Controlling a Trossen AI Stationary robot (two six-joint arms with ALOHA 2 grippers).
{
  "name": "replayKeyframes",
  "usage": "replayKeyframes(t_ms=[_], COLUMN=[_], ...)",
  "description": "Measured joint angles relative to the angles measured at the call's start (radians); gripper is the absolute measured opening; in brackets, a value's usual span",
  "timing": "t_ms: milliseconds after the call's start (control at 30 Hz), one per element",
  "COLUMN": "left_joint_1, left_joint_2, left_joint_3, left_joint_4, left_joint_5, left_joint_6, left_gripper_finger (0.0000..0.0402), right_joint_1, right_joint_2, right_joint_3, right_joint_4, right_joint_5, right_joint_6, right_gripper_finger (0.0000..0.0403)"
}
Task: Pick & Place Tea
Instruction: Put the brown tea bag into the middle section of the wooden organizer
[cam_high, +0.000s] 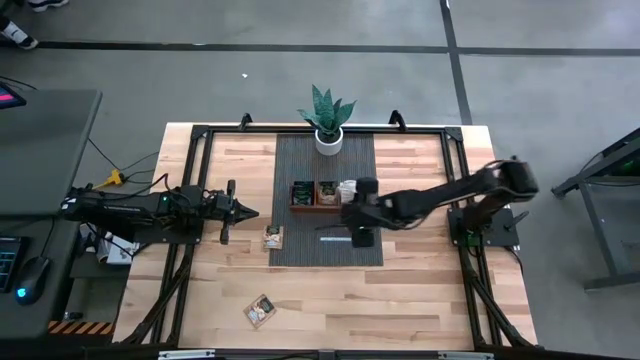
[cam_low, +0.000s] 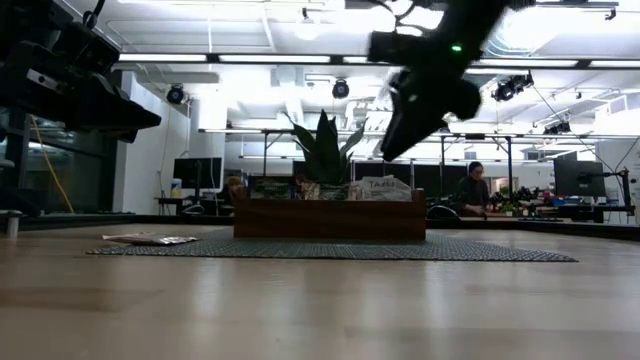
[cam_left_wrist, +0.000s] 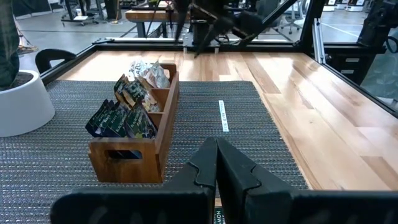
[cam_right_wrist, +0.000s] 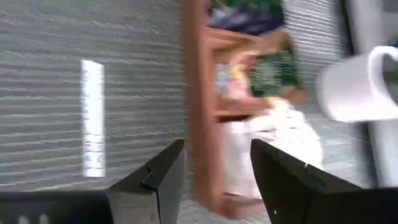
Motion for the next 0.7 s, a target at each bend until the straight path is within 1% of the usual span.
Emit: replayKeyframes(t_ms=[100, 200, 300, 433, 600, 700], left_joint_1=[0.000, 0.000, 0.000, 0.000, 0.000, 0.000], left_joint_2=[0.000, 0.000, 0.000, 0.000, 0.000, 0.000], left_joint_3=[0.000, 0.000, 0.000, 0.000, 0.000, 0.000], left_joint_4=[0.000, 0.000, 0.000, 0.000, 0.000, 0.000], left_joint_5=[0.000, 0.000, 0.000, 0.000, 0.000, 0.000], left_joint_6=[0.000, 0.000, 0.000, 0.000, 0.000, 0.000], left_gripper_finger=[0.0001, 0.0001, 0.0001, 0.0001, 0.0001, 0.0001], right_joint_1=[-0.005, -0.018, -0.037, -0.062, -0.080, -0.082], right_joint_2=[-0.103, -0.196, -0.284, -0.398, -0.553, -0.658], right_joint_3=[-0.167, -0.322, -0.453, -0.605, -0.762, -0.835], right_joint_4=[0.211, 0.420, 0.579, 0.721, 0.851, 0.885], right_joint_5=[-0.119, -0.192, -0.212, -0.209, -0.215, -0.219], right_joint_6=[-0.001, -0.005, -0.005, -0.005, -0.007, -0.008], right_gripper_finger=[0.0173, 0.0168, 0.0164, 0.0160, 0.0163, 0.0161])
